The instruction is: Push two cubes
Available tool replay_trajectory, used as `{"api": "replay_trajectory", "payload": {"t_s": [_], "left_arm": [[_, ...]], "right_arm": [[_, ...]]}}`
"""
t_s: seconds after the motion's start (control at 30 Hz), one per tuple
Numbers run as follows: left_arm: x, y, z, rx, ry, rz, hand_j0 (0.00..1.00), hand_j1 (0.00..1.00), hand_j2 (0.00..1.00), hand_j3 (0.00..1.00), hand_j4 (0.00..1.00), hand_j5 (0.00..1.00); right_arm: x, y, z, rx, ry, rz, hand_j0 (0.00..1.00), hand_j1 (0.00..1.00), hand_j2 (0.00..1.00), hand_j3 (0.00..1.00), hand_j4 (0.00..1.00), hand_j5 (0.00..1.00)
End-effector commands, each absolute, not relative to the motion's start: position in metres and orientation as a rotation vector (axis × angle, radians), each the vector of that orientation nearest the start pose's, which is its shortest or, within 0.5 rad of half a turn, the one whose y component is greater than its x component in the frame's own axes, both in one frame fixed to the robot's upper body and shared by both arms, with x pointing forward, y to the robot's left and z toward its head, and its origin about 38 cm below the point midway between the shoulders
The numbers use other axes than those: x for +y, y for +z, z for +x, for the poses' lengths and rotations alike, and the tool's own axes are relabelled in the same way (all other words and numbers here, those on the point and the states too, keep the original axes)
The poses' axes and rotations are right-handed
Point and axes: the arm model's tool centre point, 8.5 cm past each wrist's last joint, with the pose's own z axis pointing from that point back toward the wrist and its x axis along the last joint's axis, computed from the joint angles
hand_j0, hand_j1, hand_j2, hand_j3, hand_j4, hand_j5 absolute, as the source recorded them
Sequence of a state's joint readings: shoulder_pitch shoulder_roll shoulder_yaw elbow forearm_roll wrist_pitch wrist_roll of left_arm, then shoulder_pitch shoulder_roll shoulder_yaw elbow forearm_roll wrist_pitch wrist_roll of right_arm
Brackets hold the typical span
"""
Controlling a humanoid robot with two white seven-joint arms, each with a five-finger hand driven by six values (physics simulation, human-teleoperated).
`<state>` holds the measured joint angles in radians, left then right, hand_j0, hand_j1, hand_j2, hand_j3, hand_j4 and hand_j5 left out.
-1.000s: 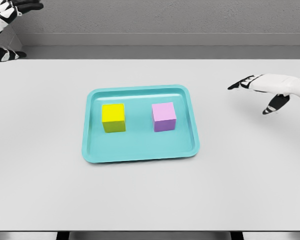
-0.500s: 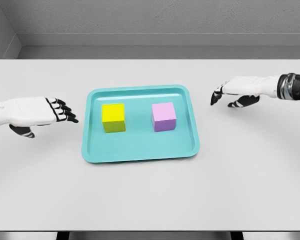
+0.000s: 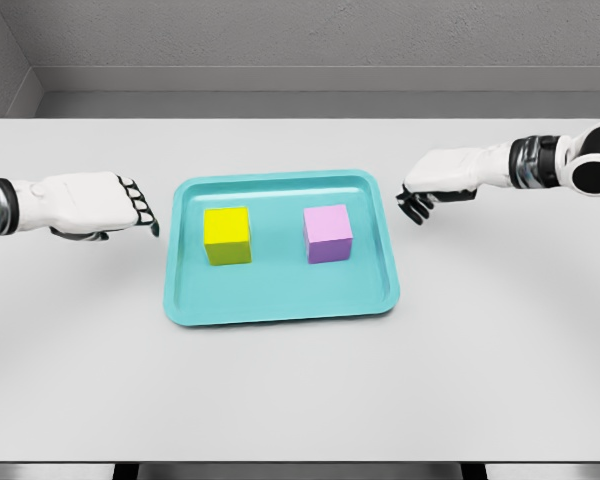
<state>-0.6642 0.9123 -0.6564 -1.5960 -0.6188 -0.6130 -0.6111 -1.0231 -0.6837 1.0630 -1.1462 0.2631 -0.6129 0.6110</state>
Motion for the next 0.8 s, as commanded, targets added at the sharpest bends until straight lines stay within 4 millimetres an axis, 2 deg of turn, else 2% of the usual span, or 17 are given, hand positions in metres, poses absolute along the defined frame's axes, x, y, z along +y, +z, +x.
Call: {"api": "replay_trajectory", "payload": {"t_s": [0.0, 0.03, 0.17, 0.3, 0.4, 0.53, 0.77], "left_arm": [[0.290, 0.217, 0.420, 1.476, 3.123, -0.730, 0.63, 0.63, 0.63, 0.63, 0.63, 0.63], [0.287, 0.215, 0.423, 1.489, 3.123, -0.724, 0.63, 0.63, 0.63, 0.63, 0.63, 0.63], [0.285, 0.205, 0.427, 1.533, 3.148, -0.684, 0.64, 0.64, 0.64, 0.64, 0.64, 0.64], [0.297, 0.201, 0.434, 1.658, 3.192, -0.629, 0.64, 0.64, 0.64, 0.64, 0.64, 0.64], [0.307, 0.195, 0.439, 1.666, 3.235, -0.637, 0.64, 0.64, 0.64, 0.64, 0.64, 0.64], [0.289, 0.187, 0.446, 1.703, 3.214, -0.605, 0.65, 0.65, 0.65, 0.65, 0.65, 0.65], [0.284, 0.190, 0.449, 1.721, 3.199, -0.604, 0.65, 0.65, 0.65, 0.65, 0.65, 0.65]], "right_arm": [[-0.245, 0.195, 0.487, -1.177, 2.276, -0.185, 0.15, 0.15, 0.15, 0.15, 0.15, 0.15], [-0.238, 0.196, 0.488, -1.182, 2.289, -0.181, 0.15, 0.15, 0.15, 0.15, 0.15, 0.15], [-0.234, 0.194, 0.487, -1.176, 2.302, -0.172, 0.15, 0.15, 0.15, 0.15, 0.15, 0.15], [-0.222, 0.194, 0.487, -1.177, 2.332, -0.160, 0.15, 0.15, 0.15, 0.15, 0.15, 0.15], [-0.217, 0.195, 0.488, -1.182, 2.340, -0.158, 0.15, 0.15, 0.15, 0.15, 0.15, 0.15], [-0.210, 0.192, 0.488, -1.173, 2.358, -0.145, 0.15, 0.15, 0.15, 0.15, 0.15, 0.15], [-0.203, 0.183, 0.488, -1.146, 2.376, -0.127, 0.15, 0.15, 0.15, 0.15, 0.15, 0.15]]}}
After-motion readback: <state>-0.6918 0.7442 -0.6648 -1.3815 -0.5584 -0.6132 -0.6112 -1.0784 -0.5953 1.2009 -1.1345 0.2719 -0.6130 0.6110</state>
